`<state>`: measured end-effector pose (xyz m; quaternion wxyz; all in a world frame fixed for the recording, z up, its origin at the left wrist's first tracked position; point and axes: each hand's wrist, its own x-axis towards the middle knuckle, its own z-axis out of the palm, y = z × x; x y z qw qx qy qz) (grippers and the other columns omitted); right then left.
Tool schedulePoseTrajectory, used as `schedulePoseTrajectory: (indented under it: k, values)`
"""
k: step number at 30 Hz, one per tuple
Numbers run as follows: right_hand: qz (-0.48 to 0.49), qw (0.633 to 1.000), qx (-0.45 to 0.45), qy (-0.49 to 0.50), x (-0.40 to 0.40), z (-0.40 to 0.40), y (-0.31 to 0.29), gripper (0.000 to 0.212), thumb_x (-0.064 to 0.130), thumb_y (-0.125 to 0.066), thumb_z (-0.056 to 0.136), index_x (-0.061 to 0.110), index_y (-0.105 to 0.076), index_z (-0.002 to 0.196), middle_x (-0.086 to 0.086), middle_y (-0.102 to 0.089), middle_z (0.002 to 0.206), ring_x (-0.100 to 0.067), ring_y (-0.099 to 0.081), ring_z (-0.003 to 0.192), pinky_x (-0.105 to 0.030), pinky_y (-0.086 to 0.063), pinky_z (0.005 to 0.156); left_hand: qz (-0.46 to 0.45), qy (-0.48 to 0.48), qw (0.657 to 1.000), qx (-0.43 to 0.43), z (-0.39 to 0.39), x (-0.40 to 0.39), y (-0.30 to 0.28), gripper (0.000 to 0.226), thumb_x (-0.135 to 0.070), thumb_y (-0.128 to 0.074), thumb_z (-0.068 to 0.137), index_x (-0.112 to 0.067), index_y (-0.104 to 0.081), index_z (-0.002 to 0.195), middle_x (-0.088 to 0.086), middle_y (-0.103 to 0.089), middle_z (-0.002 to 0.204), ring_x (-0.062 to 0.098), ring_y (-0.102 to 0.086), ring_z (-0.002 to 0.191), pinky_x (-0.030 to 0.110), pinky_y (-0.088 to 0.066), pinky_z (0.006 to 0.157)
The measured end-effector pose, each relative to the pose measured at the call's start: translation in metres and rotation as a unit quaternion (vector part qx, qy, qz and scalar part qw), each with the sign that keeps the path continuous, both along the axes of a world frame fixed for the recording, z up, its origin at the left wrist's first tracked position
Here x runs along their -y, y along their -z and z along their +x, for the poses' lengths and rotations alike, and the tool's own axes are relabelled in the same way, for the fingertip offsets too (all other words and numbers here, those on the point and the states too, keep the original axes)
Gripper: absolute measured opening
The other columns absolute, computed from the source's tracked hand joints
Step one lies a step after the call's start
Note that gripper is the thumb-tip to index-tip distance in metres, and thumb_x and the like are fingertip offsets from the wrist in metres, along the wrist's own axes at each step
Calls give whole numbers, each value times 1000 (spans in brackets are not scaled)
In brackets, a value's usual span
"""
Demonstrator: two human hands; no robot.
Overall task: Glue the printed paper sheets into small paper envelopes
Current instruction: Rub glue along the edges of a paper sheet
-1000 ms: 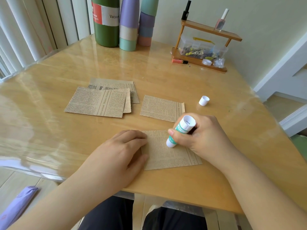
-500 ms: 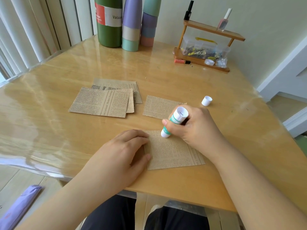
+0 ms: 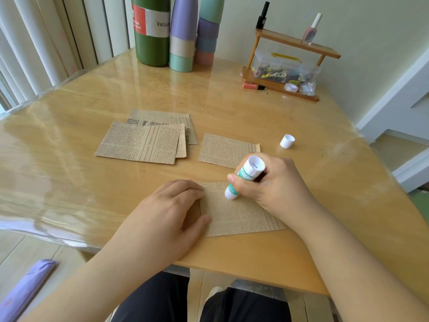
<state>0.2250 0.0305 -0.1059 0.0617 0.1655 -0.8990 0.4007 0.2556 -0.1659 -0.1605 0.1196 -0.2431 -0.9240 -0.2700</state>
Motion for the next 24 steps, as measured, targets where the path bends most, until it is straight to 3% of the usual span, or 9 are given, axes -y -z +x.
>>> schedulePoseTrajectory:
  k: [2, 4, 5, 7, 11, 14, 18, 24]
  values:
    - [12, 1000, -4, 2, 5, -9, -1, 29, 18, -68, 84, -3, -60, 66, 5, -71, 64, -22, -60, 67, -18, -43, 69, 3, 1, 1000, 0, -1, 0, 0, 42, -45, -46, 81, -15, -69, 100, -8, -64, 105, 7, -54, 101, 14, -31, 93]
    - [31, 999, -8, 3, 11, -15, -4, 29, 18, -66, 85, -2, -61, 64, 5, -71, 64, -20, -61, 70, 3, -29, 69, 5, 2, 1000, -1, -1, 0, 0, 41, -45, -47, 81, -15, -70, 99, -8, -64, 105, 7, -54, 101, 13, -30, 94]
    - [33, 999, -10, 1, 13, -17, -4, 29, 18, -65, 85, 0, -61, 63, 5, -71, 64, -19, -61, 70, 5, -26, 69, 7, 1, 1000, -1, -1, 0, 0, 41, -45, -47, 81, -15, -70, 98, -8, -64, 105, 7, -54, 101, 12, -30, 94]
    - [24, 1000, -14, -6, 15, -20, -4, 29, 18, -65, 85, 3, -61, 62, 6, -71, 63, -18, -61, 68, 0, -29, 69, 10, 0, 1000, -2, -1, 0, 0, 41, -45, -48, 80, -15, -70, 97, -8, -65, 104, 7, -55, 100, 13, -31, 94]
    - [32, 999, -30, -11, 12, -17, -2, 30, 18, -66, 85, -1, -60, 63, 6, -71, 64, -22, -63, 71, 4, -26, 70, 9, 1, 1000, -4, -1, 1, -1, 41, -44, -48, 81, -14, -71, 97, -7, -65, 104, 7, -54, 101, 13, -31, 94]
    - [17, 999, -22, -22, 7, -7, 1, 31, 23, -67, 82, -2, -59, 65, 6, -71, 63, -18, -60, 64, -7, -33, 66, 9, 1, 1000, 0, 0, 1, 0, 40, -44, -47, 81, -15, -70, 96, -8, -65, 105, 10, -59, 101, 14, -33, 93]
    - [0, 1000, -3, -29, 0, 10, 2, 30, 27, -65, 75, -1, -60, 65, 7, -70, 64, -5, -45, 50, -18, -35, 49, 15, 1, 1000, -3, 1, 1, -1, 38, -43, -47, 80, -15, -70, 94, -7, -65, 104, 8, -57, 98, 12, -31, 93]
    - [1, 1000, 2, -31, 1, 11, 1, 29, 28, -64, 75, 2, -60, 64, 8, -70, 63, -14, -50, 53, -27, -39, 50, 15, -1, 1000, -2, 1, 0, -2, 38, -42, -47, 80, -15, -70, 92, -7, -65, 103, 8, -58, 96, 11, -31, 91]
